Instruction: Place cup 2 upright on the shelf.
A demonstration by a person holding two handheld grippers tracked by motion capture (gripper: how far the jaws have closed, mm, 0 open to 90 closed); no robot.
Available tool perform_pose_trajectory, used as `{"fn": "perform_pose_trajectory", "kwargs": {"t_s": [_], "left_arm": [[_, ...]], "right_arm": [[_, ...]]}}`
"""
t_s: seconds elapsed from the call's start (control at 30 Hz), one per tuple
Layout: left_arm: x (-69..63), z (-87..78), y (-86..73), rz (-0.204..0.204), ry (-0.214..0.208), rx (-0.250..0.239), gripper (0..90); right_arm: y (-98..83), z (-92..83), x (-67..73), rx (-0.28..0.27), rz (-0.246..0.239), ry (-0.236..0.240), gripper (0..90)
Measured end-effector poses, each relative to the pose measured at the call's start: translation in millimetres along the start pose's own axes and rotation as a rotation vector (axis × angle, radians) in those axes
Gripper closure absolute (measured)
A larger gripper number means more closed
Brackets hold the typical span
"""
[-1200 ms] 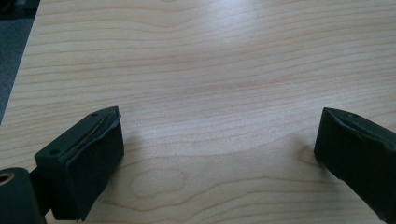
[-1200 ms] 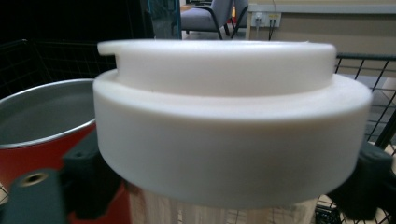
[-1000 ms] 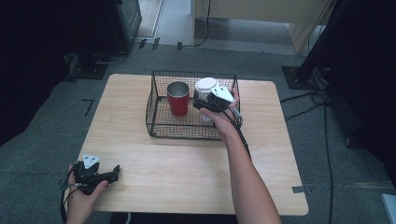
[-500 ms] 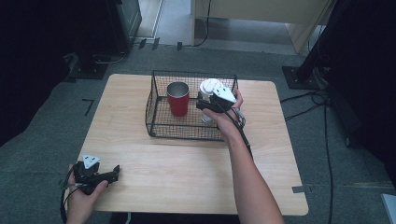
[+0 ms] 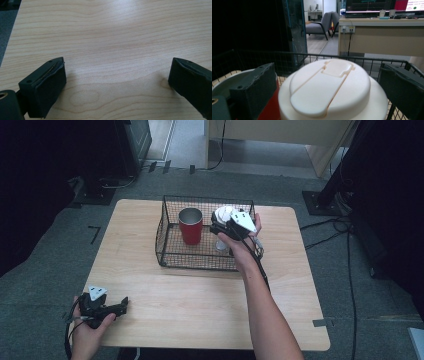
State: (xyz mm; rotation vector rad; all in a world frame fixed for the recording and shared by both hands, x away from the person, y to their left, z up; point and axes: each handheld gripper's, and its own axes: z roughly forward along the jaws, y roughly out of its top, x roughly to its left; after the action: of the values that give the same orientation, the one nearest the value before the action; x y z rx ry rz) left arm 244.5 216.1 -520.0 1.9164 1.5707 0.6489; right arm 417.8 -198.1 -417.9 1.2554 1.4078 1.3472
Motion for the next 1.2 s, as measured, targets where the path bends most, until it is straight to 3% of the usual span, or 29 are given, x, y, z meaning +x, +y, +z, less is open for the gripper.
{"fn": "perform_pose_trajectory", "kwargs": {"t_s": [0.3,0.4,0.5,0.77,1.2], "left_arm": [[-0.1,0.0,0.0,-0.001,0.0,-0.001,1.9],[0.0,0.0,0.0,0.0,0.0,0.0,1.9],[-0.1,0.0,-0.1,0.0,0.0,0.0,1.9],[-0.1,0.0,0.0,0.0,0.001,0.0,1.9],[0.0,0.0,0.0,0.001,0.0,0.0,1.9]], "right_arm": [[28.5,-16.0,6.1,-0.062,-0.033,0.04,2.2],[32.2,-24.6,4.6,-0.067,-0.063,0.037,2.2],[34.6,-34.4,0.2,-0.085,-0.063,0.043,2.2],[34.6,-64.1,-11.6,-0.105,-0.053,0.059,2.2],[25.3,-105.5,-33.6,-0.118,-0.077,0.048,2.2]]}}
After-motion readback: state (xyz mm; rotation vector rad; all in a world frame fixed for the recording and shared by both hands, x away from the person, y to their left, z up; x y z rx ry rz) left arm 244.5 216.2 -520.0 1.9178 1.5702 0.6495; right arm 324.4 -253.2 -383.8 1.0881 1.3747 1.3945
